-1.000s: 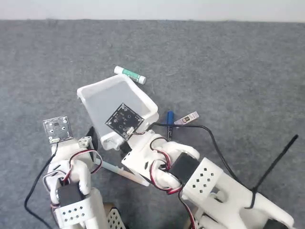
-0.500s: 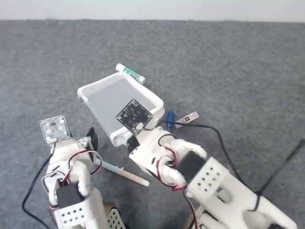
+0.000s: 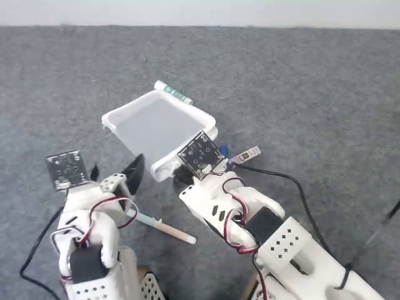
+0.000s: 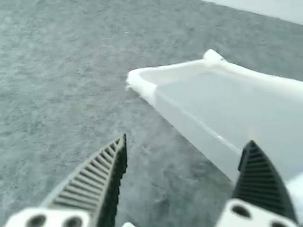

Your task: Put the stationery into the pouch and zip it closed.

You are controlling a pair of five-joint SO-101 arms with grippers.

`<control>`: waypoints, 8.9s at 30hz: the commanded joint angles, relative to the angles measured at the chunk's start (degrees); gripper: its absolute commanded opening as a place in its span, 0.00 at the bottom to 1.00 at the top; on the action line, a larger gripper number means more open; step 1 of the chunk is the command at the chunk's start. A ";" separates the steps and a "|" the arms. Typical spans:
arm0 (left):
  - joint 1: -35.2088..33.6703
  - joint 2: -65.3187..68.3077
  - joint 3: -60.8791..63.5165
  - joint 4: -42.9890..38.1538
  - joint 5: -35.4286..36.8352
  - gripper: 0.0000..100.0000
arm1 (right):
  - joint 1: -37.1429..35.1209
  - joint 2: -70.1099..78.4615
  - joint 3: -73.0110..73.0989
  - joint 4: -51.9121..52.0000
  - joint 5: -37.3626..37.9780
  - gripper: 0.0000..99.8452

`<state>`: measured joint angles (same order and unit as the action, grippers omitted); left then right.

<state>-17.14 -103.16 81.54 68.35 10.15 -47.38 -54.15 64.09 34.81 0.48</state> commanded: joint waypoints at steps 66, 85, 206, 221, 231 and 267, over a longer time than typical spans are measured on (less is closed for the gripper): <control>-1.32 -0.79 4.53 -11.87 -3.34 0.01 | 6.29 -2.68 1.76 -4.53 0.70 0.01; -2.73 -0.79 4.44 -11.87 -3.43 0.01 | 17.01 -2.77 0.70 -4.26 0.79 0.01; -7.38 -0.70 5.05 -13.01 -1.23 0.01 | 32.40 66.86 -50.37 24.31 -23.38 0.18; -7.56 -0.70 5.05 -13.01 -1.32 0.01 | 32.31 71.96 -56.09 28.97 -23.38 0.00; -7.56 -0.70 5.05 -13.01 -1.32 0.01 | 31.78 66.86 -58.29 36.79 -23.03 0.01; -7.38 -0.70 5.14 -12.84 -1.32 0.01 | 30.73 70.81 -54.15 24.75 -22.95 0.17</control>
<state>-24.35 -103.16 89.71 57.19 8.04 -17.41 15.30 14.15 59.96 -22.37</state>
